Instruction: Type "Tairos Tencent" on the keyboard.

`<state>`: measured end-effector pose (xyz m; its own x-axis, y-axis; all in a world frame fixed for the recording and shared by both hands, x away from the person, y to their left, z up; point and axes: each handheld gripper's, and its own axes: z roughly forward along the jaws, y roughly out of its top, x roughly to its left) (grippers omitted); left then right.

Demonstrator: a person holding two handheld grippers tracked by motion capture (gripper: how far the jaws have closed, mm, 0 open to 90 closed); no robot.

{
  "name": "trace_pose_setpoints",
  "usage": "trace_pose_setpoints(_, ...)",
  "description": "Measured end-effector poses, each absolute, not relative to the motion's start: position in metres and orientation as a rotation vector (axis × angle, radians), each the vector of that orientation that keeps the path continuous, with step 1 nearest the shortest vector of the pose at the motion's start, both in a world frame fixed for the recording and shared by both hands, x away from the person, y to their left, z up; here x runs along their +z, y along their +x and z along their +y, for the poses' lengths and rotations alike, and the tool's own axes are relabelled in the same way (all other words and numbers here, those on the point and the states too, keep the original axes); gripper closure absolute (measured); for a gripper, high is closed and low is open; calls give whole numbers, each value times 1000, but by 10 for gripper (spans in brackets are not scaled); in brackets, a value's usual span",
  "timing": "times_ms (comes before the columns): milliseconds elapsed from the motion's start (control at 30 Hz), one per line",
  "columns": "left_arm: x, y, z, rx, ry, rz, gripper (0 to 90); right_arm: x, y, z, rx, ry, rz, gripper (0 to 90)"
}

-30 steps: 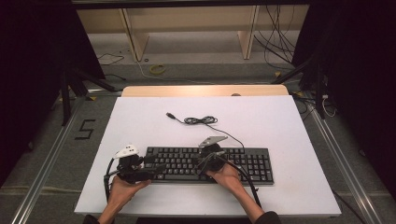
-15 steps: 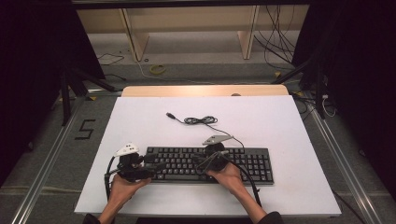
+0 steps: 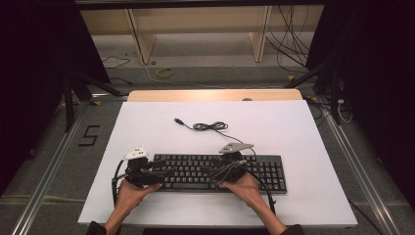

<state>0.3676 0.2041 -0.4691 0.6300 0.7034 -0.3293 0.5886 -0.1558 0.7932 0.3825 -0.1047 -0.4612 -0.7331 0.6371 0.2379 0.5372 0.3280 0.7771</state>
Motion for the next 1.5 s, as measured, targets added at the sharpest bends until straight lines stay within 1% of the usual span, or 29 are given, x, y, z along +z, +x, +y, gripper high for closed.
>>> trace_pose_setpoints(167, -469, 372, 201, 133, 1845, 1036, 360, -461, 379, -110, 1389, 1105, 2462, 420)
trace_pose_setpoints(367, -469, 378, 195, 129, 1869, 1027, 361, -459, 378, -112, 1403, 1101, 2450, 389)
trace_pose_setpoints(567, -469, 383, 193, 115, 1877, 1024, 410, -459, 377, -111, 1407, 1104, 2448, 369)
trace_pose_setpoints(833, -468, 388, 188, 105, 1922, 999, 537, -458, 376, -113, 1408, 1107, 2449, 342)
trace_pose_setpoints(1500, -470, 395, 176, 100, 2009, 966, 849, -456, 372, -115, 1422, 1095, 2448, 337)
